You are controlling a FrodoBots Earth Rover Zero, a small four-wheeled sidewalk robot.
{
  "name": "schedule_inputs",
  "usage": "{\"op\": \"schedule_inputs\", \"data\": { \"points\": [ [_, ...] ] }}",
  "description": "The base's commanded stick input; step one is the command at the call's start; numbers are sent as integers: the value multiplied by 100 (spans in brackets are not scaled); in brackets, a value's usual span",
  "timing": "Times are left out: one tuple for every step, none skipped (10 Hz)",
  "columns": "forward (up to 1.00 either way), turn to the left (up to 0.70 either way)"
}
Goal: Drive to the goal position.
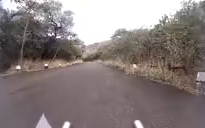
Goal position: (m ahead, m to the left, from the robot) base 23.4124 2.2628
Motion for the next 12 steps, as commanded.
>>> {"op": "schedule_inputs", "data": {
  "points": [
    [50, 0],
    [50, 0],
    [50, 0],
    [50, 0],
    [50, 0],
    [50, 0],
    [50, 0],
    [50, 0],
    [50, 0],
    [50, 0],
    [50, 0],
    [50, 0]
  ]
}}
